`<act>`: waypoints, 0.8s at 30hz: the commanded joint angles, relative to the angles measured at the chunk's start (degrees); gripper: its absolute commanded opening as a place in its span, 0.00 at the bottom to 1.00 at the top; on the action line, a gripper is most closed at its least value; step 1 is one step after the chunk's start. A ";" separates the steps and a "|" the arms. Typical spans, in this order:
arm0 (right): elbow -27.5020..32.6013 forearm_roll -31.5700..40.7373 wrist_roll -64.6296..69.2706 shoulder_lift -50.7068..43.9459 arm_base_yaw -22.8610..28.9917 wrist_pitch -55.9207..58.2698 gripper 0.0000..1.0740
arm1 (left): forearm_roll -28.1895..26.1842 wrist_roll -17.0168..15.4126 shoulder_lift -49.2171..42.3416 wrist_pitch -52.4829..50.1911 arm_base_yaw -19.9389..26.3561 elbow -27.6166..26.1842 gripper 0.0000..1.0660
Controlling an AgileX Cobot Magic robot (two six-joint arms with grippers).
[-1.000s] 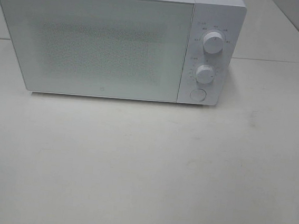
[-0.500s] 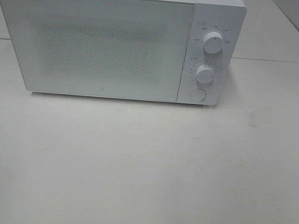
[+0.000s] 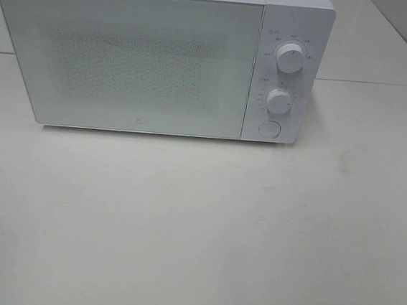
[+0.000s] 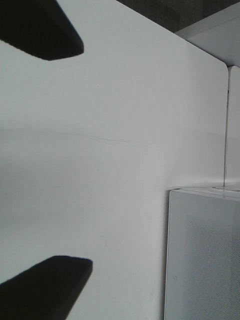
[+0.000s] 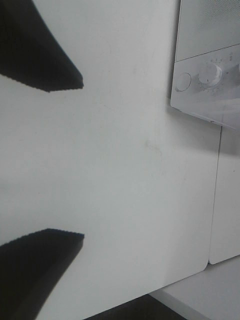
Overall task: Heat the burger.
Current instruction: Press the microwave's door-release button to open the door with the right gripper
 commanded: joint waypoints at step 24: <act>-0.69 -0.52 0.40 23.43 -0.34 -24.81 0.69 | 0.00 0.00 -0.63 -0.80 0.11 0.00 0.94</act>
